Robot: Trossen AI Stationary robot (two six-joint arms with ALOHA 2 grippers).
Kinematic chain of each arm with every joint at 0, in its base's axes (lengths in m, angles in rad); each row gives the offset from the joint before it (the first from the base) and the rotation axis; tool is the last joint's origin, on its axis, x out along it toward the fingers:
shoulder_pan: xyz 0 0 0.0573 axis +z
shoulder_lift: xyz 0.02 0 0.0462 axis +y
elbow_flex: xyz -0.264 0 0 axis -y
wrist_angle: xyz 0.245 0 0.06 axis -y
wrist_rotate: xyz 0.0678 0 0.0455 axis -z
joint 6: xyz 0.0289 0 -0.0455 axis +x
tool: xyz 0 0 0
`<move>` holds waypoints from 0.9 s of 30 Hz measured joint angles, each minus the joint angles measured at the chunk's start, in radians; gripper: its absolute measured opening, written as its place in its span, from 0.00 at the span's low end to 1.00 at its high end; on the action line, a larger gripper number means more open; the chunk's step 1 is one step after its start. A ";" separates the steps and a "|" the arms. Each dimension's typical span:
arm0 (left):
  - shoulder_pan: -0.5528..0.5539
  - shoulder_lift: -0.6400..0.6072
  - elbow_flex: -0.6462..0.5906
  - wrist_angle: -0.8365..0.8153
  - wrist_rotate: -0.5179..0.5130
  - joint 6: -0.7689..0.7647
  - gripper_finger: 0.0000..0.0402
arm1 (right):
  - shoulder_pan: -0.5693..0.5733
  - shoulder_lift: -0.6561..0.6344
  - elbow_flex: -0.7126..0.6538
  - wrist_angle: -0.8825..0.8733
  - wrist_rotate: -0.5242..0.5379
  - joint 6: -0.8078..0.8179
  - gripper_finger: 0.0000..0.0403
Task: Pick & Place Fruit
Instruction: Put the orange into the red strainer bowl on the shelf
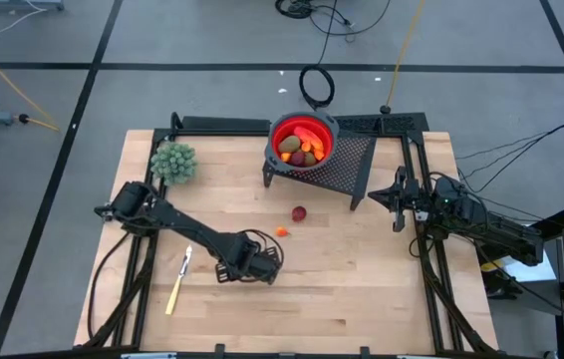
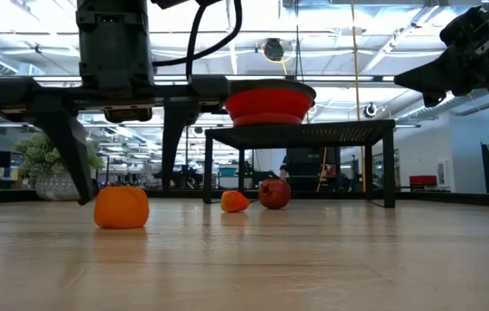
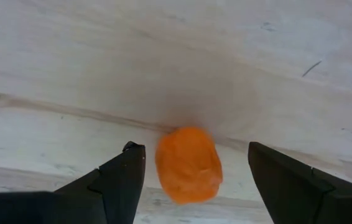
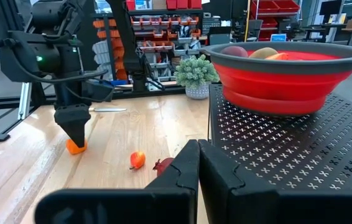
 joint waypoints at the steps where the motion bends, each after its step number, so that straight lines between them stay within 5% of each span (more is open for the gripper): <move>1: 0.001 0.000 0.000 0.000 0.000 0.002 0.71 | 0.000 0.000 0.000 0.000 0.000 0.000 0.00; 19: 0.005 0.053 0.000 0.052 0.060 -0.004 0.70 | 0.000 0.000 0.000 0.000 0.002 -0.016 0.00; 27: 0.005 0.053 0.000 0.052 0.051 -0.007 0.53 | 0.000 0.000 0.000 0.000 0.002 -0.016 0.00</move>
